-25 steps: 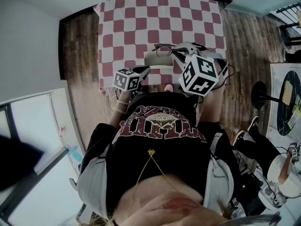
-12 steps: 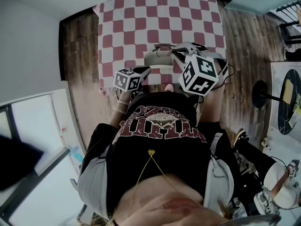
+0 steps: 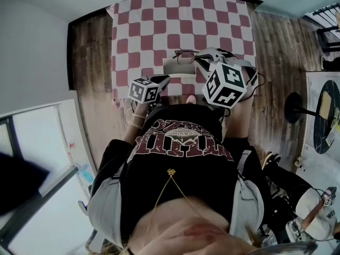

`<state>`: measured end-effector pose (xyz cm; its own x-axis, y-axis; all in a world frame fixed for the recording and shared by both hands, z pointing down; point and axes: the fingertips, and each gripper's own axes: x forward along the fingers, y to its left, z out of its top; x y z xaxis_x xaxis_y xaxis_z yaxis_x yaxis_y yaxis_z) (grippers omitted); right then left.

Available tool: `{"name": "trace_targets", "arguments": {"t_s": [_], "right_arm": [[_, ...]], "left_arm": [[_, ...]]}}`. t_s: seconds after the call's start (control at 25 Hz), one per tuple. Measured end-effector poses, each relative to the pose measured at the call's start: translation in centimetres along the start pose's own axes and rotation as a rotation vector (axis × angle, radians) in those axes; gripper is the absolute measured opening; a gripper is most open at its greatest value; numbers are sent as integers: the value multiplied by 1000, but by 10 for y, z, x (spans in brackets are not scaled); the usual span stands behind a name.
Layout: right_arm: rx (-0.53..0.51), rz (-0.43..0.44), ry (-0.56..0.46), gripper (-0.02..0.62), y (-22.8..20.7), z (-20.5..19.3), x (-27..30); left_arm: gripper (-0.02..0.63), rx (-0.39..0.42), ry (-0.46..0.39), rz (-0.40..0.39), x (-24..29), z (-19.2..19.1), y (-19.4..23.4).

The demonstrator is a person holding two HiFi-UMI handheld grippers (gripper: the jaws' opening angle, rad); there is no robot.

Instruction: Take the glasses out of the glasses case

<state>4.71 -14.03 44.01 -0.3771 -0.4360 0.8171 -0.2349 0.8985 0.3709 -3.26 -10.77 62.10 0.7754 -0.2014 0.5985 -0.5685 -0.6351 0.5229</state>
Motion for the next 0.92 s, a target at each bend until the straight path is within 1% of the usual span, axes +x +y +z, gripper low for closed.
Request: {"name": "trace_targets", "arguments": {"t_s": [0.92], "right_arm": [[11, 15, 12, 32, 3, -3, 4]], "left_arm": [[8, -12, 0, 5, -3, 0, 5]]}}
